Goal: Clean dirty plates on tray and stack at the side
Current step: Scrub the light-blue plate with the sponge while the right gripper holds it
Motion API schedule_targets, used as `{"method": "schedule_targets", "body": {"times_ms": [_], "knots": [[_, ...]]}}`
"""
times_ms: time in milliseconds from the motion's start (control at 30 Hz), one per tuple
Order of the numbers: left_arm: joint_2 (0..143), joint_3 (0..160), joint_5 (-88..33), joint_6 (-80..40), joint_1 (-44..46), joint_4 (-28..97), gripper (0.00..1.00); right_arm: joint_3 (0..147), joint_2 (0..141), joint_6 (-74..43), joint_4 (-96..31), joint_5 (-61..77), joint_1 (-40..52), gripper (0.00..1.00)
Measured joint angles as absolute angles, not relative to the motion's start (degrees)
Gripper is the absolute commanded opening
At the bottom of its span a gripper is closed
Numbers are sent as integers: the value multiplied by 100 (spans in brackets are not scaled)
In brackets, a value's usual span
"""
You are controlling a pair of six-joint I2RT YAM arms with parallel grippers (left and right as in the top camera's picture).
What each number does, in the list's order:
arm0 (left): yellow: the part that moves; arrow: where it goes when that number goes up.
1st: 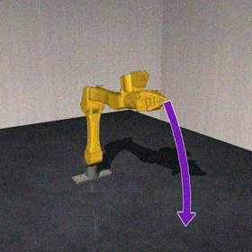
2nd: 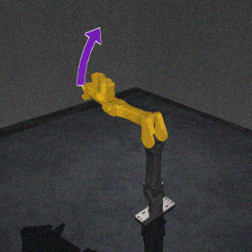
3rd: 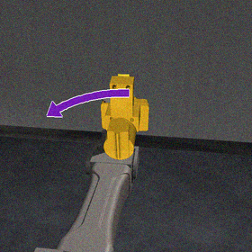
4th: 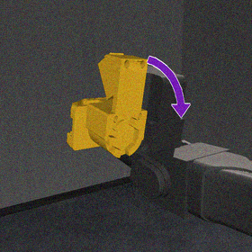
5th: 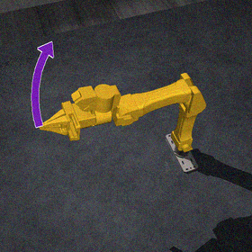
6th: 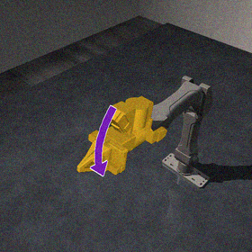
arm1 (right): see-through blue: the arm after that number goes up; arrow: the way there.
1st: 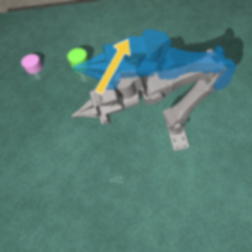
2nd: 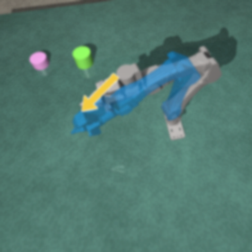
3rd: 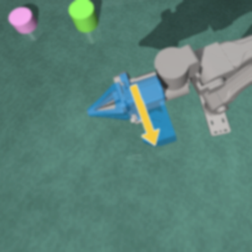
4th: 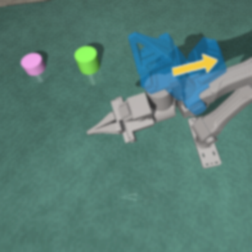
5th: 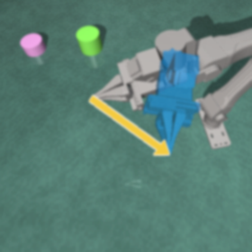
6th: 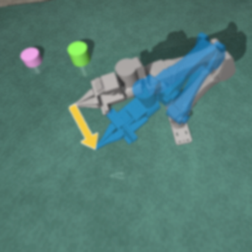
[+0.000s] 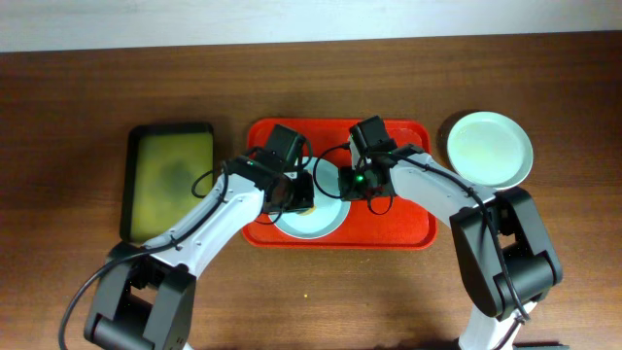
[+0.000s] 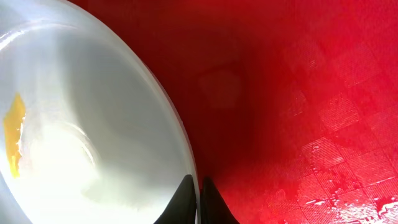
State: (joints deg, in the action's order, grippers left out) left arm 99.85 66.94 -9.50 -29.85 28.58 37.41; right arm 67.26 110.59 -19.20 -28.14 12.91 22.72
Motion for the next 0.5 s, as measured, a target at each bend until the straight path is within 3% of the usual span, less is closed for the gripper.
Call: {"method": "schedule_targets", "body": {"times_ms": [500], "knots": [[9985, 6667, -832, -2985, 2893, 3712, 0, 6726, 11059, -1925, -2821, 1291, 2272, 5]]}}
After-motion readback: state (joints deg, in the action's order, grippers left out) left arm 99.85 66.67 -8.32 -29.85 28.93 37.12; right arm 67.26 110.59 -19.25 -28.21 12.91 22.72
